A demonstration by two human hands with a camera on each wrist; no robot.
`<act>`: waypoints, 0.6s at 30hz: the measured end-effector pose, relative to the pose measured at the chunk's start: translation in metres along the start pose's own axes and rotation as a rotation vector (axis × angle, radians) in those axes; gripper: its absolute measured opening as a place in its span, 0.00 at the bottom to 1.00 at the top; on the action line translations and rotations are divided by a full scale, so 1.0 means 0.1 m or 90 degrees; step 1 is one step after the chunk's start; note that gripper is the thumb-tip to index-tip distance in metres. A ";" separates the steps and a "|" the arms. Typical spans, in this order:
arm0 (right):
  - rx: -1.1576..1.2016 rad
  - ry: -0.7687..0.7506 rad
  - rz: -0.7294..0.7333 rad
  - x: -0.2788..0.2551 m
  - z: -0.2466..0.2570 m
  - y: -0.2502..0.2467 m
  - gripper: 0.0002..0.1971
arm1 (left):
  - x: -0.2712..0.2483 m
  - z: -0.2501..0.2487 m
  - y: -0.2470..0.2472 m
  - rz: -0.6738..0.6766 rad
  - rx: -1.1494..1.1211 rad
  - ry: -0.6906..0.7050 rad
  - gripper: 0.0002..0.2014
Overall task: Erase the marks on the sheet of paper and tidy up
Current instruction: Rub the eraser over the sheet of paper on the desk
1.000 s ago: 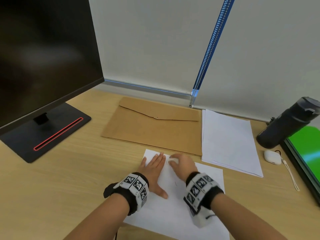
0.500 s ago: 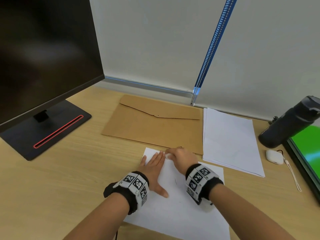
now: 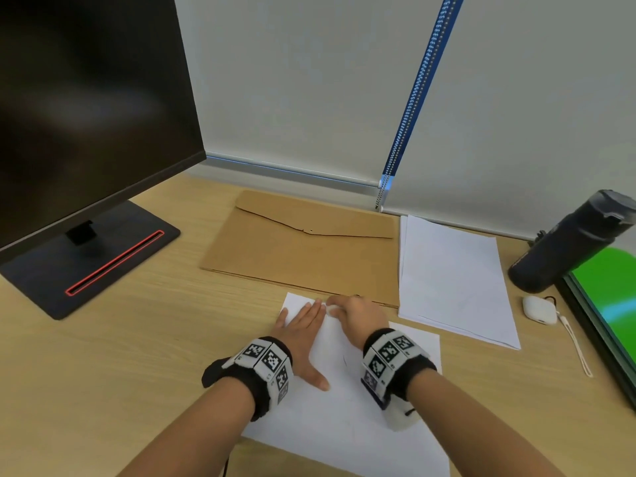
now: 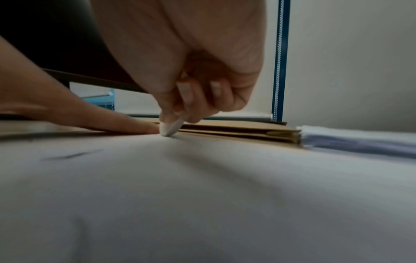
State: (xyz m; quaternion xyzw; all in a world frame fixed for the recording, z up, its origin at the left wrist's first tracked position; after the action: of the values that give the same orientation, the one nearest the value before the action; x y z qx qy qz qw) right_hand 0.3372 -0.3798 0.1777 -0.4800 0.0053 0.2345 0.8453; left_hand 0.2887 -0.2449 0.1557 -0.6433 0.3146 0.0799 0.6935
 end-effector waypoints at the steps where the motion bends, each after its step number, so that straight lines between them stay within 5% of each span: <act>1: -0.005 0.001 0.000 -0.02 -0.02 -0.01 0.15 | 0.00 0.00 0.00 -0.001 0.001 -0.003 0.65; 18: 0.025 0.032 -0.027 -0.18 -0.13 0.04 0.14 | -0.01 -0.03 -0.05 0.013 0.023 -0.004 0.65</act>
State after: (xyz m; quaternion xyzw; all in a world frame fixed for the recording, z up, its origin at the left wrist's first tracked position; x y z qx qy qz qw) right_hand 0.3230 -0.3960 0.1717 -0.4690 0.0209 0.2046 0.8589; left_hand 0.2896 -0.2480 0.1599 -0.6273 0.3203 0.0834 0.7049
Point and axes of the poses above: each hand's wrist, its own x-axis towards the middle knuckle, its own y-axis out of the palm, z = x × y, the point moved 1 cm from there along x, towards the middle knuckle, and after that the axes turned 15 degrees about x, right-handed, at the moved point
